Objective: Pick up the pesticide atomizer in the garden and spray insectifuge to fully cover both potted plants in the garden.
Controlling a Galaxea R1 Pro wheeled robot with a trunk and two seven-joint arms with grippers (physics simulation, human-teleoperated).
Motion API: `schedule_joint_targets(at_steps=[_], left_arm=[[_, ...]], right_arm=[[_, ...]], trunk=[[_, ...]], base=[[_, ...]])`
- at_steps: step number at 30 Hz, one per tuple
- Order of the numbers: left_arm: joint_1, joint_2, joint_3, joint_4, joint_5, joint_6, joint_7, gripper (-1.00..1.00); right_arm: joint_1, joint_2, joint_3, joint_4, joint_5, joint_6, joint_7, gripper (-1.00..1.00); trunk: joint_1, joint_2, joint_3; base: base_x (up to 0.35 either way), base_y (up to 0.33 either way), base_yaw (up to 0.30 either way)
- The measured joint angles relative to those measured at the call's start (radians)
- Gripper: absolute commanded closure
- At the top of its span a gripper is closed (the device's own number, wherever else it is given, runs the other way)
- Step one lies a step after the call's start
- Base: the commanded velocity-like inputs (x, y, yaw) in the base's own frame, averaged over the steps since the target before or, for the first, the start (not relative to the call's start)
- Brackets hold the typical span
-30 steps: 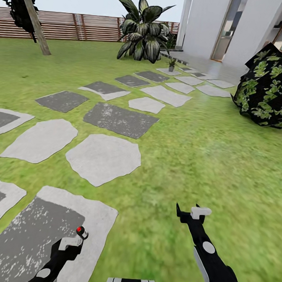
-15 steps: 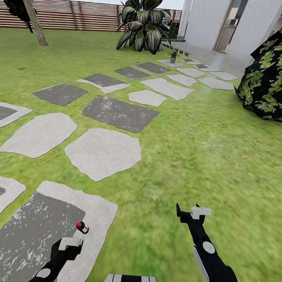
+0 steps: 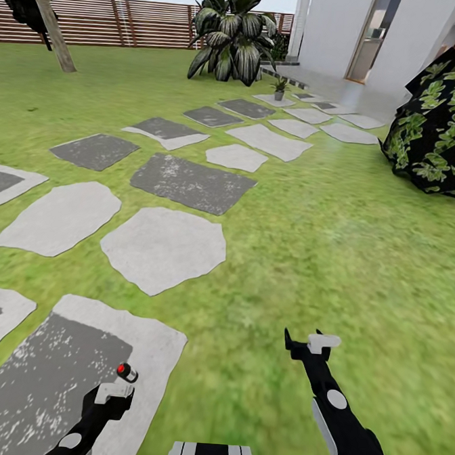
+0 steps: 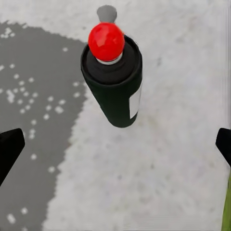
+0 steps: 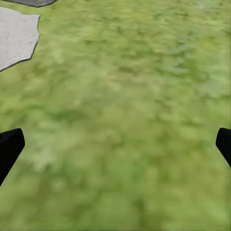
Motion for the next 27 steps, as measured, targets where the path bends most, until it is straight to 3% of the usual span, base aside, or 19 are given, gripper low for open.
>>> schedule_joint_targets(at_steps=[27], left_arm=[[0.0, 0.0, 0.001, 0.0, 0.0, 0.0, 0.0, -1.0]], right_arm=[[0.0, 0.0, 0.0, -0.001, 0.0, 0.0, 0.0, -1.0]], trunk=[[0.0, 0.0, 0.0]], base=[[0.069, -0.002, 0.0]])
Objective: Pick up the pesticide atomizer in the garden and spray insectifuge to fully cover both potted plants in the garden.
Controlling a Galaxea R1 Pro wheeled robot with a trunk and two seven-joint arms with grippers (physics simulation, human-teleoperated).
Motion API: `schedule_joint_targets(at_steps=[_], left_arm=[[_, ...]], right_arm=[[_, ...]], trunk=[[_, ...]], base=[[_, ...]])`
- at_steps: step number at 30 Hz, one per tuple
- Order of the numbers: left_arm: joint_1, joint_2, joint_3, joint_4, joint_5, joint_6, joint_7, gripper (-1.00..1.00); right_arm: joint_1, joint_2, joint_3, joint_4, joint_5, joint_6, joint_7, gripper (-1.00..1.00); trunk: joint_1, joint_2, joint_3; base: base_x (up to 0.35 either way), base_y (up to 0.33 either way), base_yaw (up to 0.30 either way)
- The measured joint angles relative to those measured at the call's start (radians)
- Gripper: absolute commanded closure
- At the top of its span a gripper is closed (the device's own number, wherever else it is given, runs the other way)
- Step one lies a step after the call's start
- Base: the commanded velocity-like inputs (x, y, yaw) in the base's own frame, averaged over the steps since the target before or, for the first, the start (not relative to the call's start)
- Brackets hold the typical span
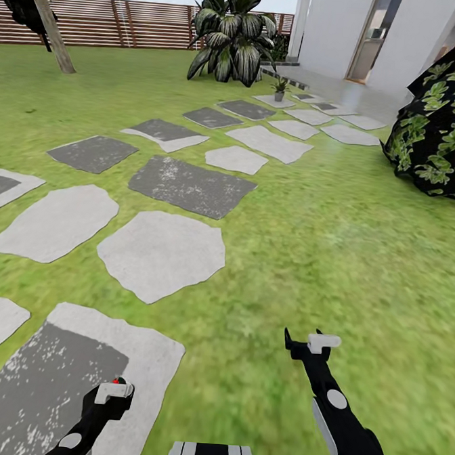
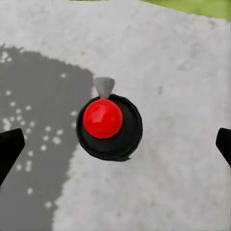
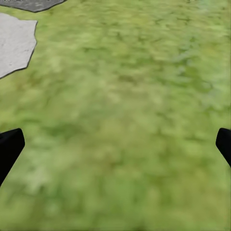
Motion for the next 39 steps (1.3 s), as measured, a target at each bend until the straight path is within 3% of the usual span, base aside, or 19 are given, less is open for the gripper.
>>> schedule_joint_targets(at_steps=[8, 17, 21, 28, 34, 39], left_arm=[[0.0, 0.0, -0.001, 0.0, 0.0, -0.001, 0.0, -1.0], [0.0, -0.001, -0.001, 0.0, 0.0, -0.002, 0.0, -1.0], [0.0, -0.002, -0.002, 0.002, 0.0, -0.034, 0.0, -1.0], [0.001, -0.002, -0.001, 0.002, 0.0, -0.054, 0.0, -1.0], [0.002, -0.002, -0.001, 0.002, 0.0, -0.056, 0.0, -1.0], [0.003, -0.002, -0.001, 0.002, 0.0, -0.056, 0.0, -1.0]], right_arm=[[0.0, 0.0, 0.0, 0.0, 0.0, 0.0, 0.0, -1.0], [0.0, 0.0, 0.0, 0.0, 0.0, 0.0, 0.0, -1.0], [0.0, 0.0, 0.0, 0.0, 0.0, 0.0, 0.001, -1.0], [0.0, 0.0, 0.0, 0.0, 0.0, 0.0, 0.0, -1.0], [0.0, 0.0, 0.0, 0.0, 0.0, 0.0, 0.0, -1.0], [0.0, 0.0, 0.0, 0.0, 0.0, 0.0, 0.0, -1.0]], trunk=[[0.0, 0.0, 0.0], [0.004, -0.002, -0.041], [0.006, -0.003, -0.062], [0.006, -0.003, -0.068], [0.009, -0.004, -0.094], [0.009, -0.004, -0.101]], base=[[0.004, 0.0, 0.0], [0.0, 0.0, 0.0], [0.0, 0.0, 0.0], [0.0, 0.0, 0.0], [0.0, 0.0, 0.0], [0.0, 0.0, 0.0]])
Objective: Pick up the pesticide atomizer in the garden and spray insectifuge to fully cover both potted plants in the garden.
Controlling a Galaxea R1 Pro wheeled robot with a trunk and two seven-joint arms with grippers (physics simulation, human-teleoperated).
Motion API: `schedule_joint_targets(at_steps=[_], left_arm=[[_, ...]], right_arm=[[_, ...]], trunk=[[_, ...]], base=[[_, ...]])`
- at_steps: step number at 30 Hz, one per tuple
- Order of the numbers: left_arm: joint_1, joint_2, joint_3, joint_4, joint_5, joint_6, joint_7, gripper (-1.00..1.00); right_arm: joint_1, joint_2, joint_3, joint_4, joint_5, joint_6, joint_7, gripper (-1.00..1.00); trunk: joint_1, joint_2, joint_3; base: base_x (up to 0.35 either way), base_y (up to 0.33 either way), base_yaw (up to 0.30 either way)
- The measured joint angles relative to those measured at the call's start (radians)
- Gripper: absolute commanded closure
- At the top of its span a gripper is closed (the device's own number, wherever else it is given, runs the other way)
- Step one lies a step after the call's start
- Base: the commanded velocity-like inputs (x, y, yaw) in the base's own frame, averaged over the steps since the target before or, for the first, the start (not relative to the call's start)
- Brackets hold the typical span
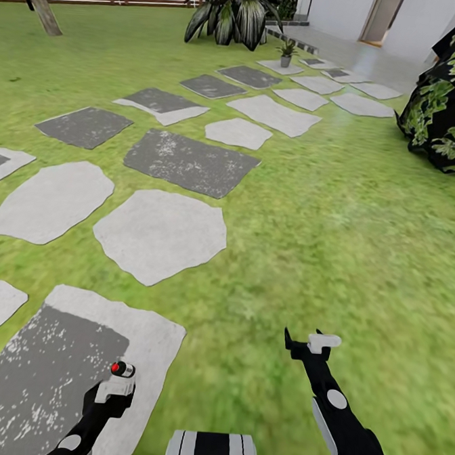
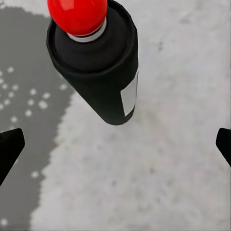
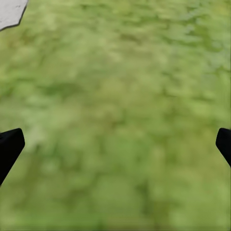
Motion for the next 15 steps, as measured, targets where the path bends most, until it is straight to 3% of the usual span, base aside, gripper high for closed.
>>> schedule_joint_targets(at_steps=[8, 15], left_arm=[[0.001, 0.0, 0.0, 0.0, 0.0, -0.001, 0.0, -1.0], [0.002, 0.0, 0.0, 0.0, 0.0, -0.002, 0.0, -1.0]], right_arm=[[0.0, 0.0, 0.0, 0.0, 0.0, 0.0, 0.0, -1.0], [0.0, 0.0, 0.0, 0.0, 0.0, 0.0, 0.0, -1.0]], trunk=[[0.0, 0.0, -0.005], [0.0, 0.0, -0.005]], base=[[0.004, 0.0, 0.0], [0.089, 0.03, 0.0]])
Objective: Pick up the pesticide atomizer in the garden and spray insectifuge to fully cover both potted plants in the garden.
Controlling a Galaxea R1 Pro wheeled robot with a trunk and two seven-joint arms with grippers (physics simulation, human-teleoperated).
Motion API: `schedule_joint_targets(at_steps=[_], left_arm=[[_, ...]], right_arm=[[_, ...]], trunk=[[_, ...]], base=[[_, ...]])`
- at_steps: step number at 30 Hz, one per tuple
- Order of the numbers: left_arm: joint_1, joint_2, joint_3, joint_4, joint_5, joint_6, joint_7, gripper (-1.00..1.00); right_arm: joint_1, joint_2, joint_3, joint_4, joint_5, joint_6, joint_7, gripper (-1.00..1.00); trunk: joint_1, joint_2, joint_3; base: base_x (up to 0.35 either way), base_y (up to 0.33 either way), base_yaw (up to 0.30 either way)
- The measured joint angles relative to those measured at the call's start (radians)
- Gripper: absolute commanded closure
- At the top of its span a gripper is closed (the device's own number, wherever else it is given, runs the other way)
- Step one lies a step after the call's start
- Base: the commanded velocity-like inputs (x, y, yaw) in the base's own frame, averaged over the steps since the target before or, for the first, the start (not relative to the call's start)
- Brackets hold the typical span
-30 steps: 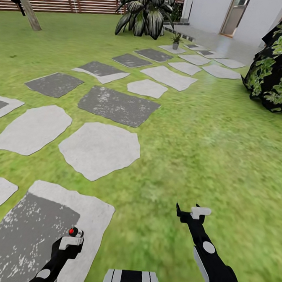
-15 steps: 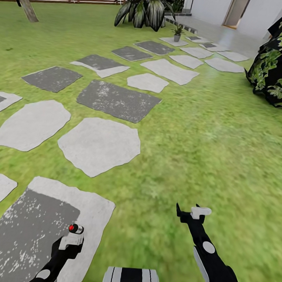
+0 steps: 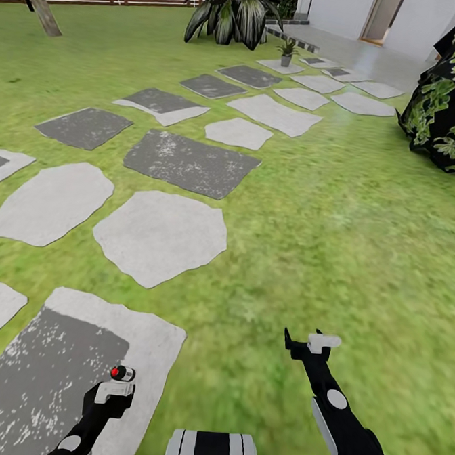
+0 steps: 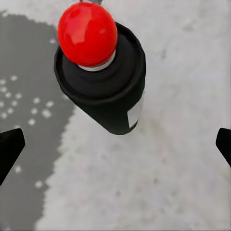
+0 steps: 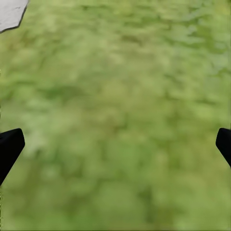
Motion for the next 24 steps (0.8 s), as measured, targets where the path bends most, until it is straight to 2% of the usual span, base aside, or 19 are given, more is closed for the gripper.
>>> schedule_joint_targets(at_steps=[24], left_arm=[[0.0, 0.0, 0.0, 0.0, 0.0, 0.0, 0.0, -1.0]], right_arm=[[0.0, 0.0, 0.0, 0.0, 0.0, 0.0, 0.0, -1.0]], trunk=[[0.0, 0.0, 0.0]], base=[[0.036, 0.002, 0.0]])
